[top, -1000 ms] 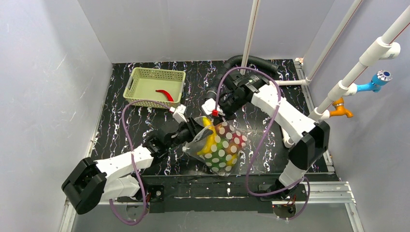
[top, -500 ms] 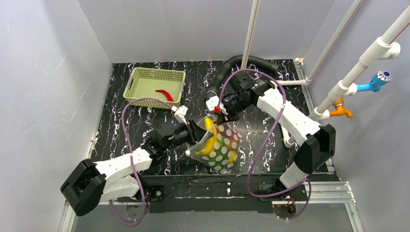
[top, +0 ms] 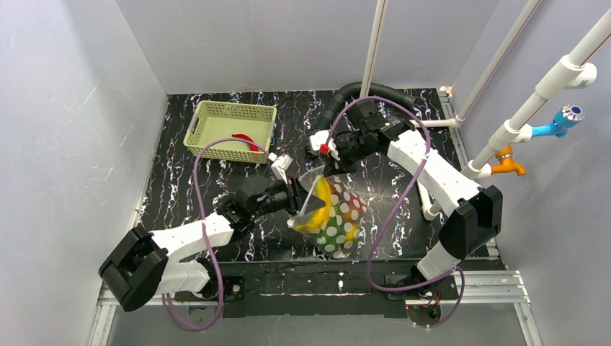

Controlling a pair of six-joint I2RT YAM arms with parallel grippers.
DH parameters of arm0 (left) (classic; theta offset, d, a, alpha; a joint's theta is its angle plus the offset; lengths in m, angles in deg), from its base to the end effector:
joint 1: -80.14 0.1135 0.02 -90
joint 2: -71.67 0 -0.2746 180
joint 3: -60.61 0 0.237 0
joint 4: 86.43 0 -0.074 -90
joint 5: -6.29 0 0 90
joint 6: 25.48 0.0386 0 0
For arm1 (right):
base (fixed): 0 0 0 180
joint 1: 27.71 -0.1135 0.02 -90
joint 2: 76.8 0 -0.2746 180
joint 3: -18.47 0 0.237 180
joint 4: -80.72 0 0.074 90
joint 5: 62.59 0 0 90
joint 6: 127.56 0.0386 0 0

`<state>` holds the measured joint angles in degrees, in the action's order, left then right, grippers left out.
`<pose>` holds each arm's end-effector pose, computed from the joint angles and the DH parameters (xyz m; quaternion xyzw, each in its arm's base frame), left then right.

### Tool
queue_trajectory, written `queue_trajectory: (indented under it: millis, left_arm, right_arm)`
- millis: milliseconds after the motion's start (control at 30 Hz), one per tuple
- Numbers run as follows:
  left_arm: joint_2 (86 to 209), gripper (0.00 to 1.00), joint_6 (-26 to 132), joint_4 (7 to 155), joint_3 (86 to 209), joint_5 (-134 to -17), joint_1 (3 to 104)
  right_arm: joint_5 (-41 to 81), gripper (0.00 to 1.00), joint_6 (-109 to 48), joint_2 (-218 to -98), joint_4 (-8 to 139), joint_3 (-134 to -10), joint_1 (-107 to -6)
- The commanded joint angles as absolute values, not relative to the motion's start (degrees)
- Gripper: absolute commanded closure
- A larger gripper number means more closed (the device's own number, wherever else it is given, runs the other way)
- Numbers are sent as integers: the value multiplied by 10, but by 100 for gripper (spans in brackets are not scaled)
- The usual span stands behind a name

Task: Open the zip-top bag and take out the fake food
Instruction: Pick up the fake fruit from the zipper food storage bag.

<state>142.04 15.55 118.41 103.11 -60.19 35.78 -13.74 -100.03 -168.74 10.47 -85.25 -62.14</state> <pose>0.1655 -0.1834 0.2556 0.1116 0.7154 -0.5915 0.3548 0.2456 0.1992 0.3485 -0.7376 0.5262 0.2665 0.3287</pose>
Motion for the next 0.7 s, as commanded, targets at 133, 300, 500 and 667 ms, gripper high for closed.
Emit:
queue_trajectory:
  millis: [133,300,500,667]
  left_arm:
    - [1301,100,237,1149,1020,-622,370]
    - [1289,100,211,1154,1008,-670,397]
    - [1297,100,127,1248,978,-758,416]
    - [1319,100,59,1351,971,-795,420]
  right_arm:
    - [-150,99,-1001,-1645,142,-806,-588]
    - [-217,99,-1036,-1627,108,-793,-590]
    - [-226,99,-1057,-1620,101,-762,-610]
    - [-206,99,-1039,-1623,128,-740,-627]
